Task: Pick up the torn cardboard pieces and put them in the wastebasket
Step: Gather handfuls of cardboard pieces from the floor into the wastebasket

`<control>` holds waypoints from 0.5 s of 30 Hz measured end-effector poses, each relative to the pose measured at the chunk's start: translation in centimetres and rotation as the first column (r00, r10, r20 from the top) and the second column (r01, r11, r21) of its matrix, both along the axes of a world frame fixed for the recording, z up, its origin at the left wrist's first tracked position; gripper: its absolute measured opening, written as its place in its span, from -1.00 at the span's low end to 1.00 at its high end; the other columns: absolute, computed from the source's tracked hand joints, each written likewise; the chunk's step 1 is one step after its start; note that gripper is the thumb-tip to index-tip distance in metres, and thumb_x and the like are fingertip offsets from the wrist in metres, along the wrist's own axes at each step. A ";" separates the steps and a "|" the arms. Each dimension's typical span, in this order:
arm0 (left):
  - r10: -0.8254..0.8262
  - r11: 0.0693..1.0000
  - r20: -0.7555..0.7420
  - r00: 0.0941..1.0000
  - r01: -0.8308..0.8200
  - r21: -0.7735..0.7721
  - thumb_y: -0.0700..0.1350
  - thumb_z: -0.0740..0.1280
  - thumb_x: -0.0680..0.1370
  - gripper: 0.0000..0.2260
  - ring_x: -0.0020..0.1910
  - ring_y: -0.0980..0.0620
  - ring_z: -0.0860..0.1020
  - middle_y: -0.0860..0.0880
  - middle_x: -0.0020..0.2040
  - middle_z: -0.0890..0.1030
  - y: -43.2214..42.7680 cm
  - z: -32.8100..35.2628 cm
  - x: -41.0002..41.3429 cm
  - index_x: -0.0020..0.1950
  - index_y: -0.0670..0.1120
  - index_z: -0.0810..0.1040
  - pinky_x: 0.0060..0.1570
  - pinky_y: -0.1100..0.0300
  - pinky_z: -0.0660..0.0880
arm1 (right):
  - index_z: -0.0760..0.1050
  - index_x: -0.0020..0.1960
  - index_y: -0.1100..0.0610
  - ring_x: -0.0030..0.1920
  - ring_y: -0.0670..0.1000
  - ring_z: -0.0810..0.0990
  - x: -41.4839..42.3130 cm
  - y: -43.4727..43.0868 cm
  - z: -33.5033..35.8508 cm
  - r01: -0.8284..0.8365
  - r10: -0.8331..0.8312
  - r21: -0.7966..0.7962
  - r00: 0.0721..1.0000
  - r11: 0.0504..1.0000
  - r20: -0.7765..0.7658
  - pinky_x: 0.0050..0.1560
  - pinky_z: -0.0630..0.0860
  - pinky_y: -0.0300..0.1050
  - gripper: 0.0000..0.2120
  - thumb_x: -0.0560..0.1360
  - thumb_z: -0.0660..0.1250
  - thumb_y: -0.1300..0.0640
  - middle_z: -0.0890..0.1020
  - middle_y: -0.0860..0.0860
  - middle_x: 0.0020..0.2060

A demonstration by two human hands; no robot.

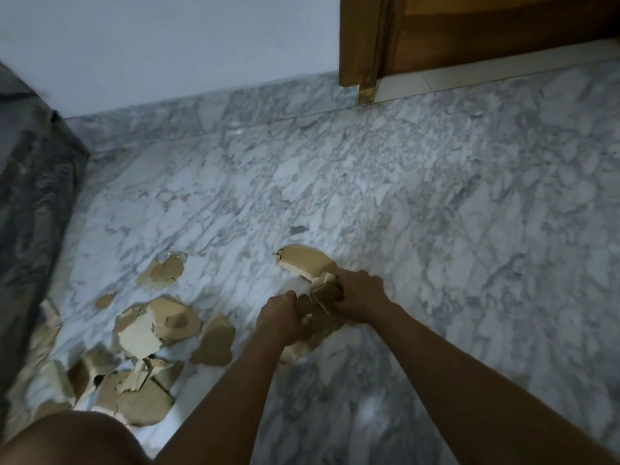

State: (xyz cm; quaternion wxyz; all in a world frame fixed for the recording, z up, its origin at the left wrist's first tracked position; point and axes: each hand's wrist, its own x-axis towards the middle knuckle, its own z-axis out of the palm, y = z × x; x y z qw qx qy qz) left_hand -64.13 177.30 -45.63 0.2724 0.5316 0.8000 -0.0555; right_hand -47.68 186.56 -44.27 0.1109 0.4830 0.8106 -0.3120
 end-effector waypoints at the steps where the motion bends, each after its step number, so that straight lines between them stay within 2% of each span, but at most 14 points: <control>1: 0.016 1.000 0.024 1.000 -0.015 -0.016 0.19 0.34 0.46 -0.65 -0.04 -0.04 0.55 -0.04 0.01 0.59 -0.2 0.0 -0.2 0.08 -0.02 0.45 -0.17 0.11 0.48 | 0.33 0.39 -0.09 0.25 0.14 0.48 0.1 -0.2 0.0 -0.020 0.020 0.019 1.000 1.000 -0.011 0.35 0.26 0.24 -0.46 0.43 0.35 -0.06 0.57 -0.02 0.18; 3: 0.032 0.999 0.087 0.996 -0.028 -0.045 0.18 0.37 0.44 -0.62 -0.01 -0.04 0.56 -0.04 0.06 0.60 -0.2 0.2 -0.5 0.13 -0.01 0.47 -0.08 0.09 0.53 | 0.31 0.38 -0.09 0.20 0.12 0.52 0.5 -0.2 0.2 -0.054 0.056 0.043 0.997 0.998 -0.049 0.41 0.13 0.32 -0.46 0.43 0.34 -0.05 0.61 -0.03 0.06; 4: 0.009 0.998 0.102 0.995 -0.003 -0.060 0.17 0.39 0.44 -0.58 0.04 -0.05 0.55 -0.05 0.12 0.59 -0.1 0.4 -0.8 0.19 -0.02 0.48 -0.02 0.08 0.53 | 0.32 0.33 -0.07 0.16 0.12 0.55 0.9 0.1 0.3 -0.044 0.046 0.024 0.995 0.999 -0.088 0.39 0.17 0.29 -0.48 0.41 0.36 -0.05 0.61 -0.04 -0.01; 6: -0.059 0.992 0.124 0.991 0.072 -0.103 0.15 0.47 0.41 -0.44 0.17 -0.08 0.53 -0.07 0.25 0.55 0.7 1.9 -1.6 0.32 -0.05 0.46 0.11 0.08 0.50 | 0.34 0.19 -0.04 0.04 0.14 0.61 2.2 1.3 1.2 0.094 -0.118 -0.118 0.969 0.989 -0.217 0.16 0.41 0.06 -0.47 0.29 0.42 -0.10 0.58 -0.03 -0.12; 7: -0.084 0.987 0.123 0.989 0.100 -0.127 0.14 0.52 0.37 -0.37 0.21 -0.08 0.52 -0.06 0.28 0.53 1.4 2.9 -2.4 0.36 -0.05 0.45 0.16 0.09 0.48 | 0.35 0.13 -0.04 -0.01 0.12 0.62 3.0 2.2 1.9 0.173 -0.214 -0.164 0.937 0.971 -0.275 0.01 0.46 -0.02 -0.43 0.19 0.41 -0.16 0.59 -0.02 -0.13; 9: -0.126 0.974 0.091 0.988 0.140 -0.176 0.14 0.61 0.24 -0.29 0.19 -0.06 0.55 -0.03 0.24 0.57 3.4 4.9 -4.3 0.34 -0.01 0.51 0.15 0.14 0.48 | 0.43 0.05 -0.04 -0.05 0.05 0.60 5.0 4.3 3.5 0.251 -0.277 -0.123 0.913 0.960 -0.300 -0.09 0.48 -0.10 -0.38 0.05 0.34 -0.25 0.61 -0.01 -0.09; 10: -0.136 0.972 0.081 0.987 0.149 -0.180 0.15 0.64 0.18 -0.31 0.12 -0.03 0.58 -0.01 0.17 0.62 4.6 5.8 -5.2 0.26 0.02 0.58 0.09 0.16 0.51 | 0.48 0.03 -0.04 -0.05 0.05 0.61 6.0 5.4 4.2 0.246 -0.260 -0.087 0.934 0.965 -0.244 -0.08 0.49 -0.11 -0.41 0.05 0.34 -0.25 0.62 0.00 -0.08; 12: -0.120 0.980 0.096 0.988 0.133 -0.150 0.18 0.65 0.10 -0.44 -0.06 0.04 0.61 0.05 -0.03 0.67 6.9 6.9 -6.3 0.03 0.05 0.66 -0.09 0.20 0.53 | 0.52 0.04 0.03 -0.07 0.08 0.61 7.7 6.8 4.9 0.225 -0.226 -0.077 0.974 0.971 -0.007 -0.06 0.54 -0.06 -0.51 0.16 0.39 -0.15 0.63 0.03 -0.07; 14: -0.161 0.981 0.095 0.982 0.170 -0.095 0.12 0.64 0.16 -0.64 -0.14 0.09 0.58 0.10 -0.15 0.62 8.7 7.6 -5.9 -0.15 0.09 0.61 -0.23 0.25 0.47 | 0.50 0.08 0.05 0.00 0.10 0.59 8.7 6.8 4.1 0.222 -0.203 -0.059 0.953 0.973 0.227 0.14 0.51 0.09 -0.55 0.25 0.42 -0.10 0.60 0.04 0.00; 15: -0.212 0.975 0.065 0.975 0.216 -0.053 0.07 0.62 0.21 -0.69 -0.09 0.07 0.57 0.09 -0.12 0.60 9.5 7.3 -5.3 -0.17 0.10 0.59 -0.23 0.25 0.44 | 0.47 0.08 0.03 0.06 0.11 0.58 9.0 6.2 3.2 0.218 -0.203 -0.021 0.937 0.976 0.286 0.24 0.44 0.16 -0.56 0.27 0.42 -0.10 0.58 0.03 0.03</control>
